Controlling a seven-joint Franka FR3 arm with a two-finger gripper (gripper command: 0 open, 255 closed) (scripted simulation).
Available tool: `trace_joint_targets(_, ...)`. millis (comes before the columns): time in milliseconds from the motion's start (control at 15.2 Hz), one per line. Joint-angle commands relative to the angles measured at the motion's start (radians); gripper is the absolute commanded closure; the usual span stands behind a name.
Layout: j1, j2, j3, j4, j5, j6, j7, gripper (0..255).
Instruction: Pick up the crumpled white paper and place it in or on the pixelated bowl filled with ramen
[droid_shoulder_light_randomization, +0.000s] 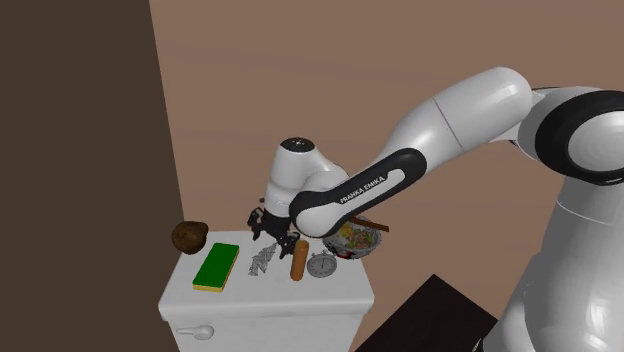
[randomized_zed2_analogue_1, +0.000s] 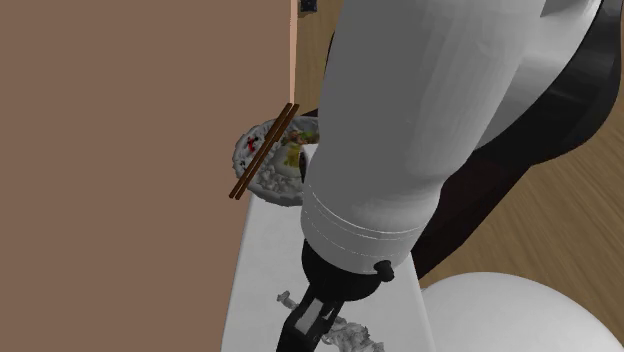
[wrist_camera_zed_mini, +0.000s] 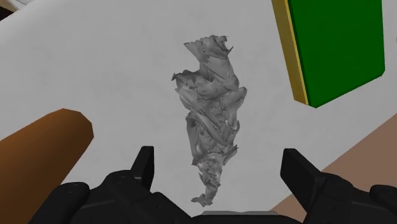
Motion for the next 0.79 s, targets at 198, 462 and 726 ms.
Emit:
trace_joint_targets(198, 0.007, 0.048, -0.013, -0.002, -0.031, 0.051, 0.029, 0)
trace_joint_targets(462, 0.007, 0.048, -0.013, -0.002, -0.031, 0.051, 0.029, 0)
trace_joint_targets(726, 0.007, 0.048, -0.013, -0.002, -0.031, 0.051, 0.029, 255)
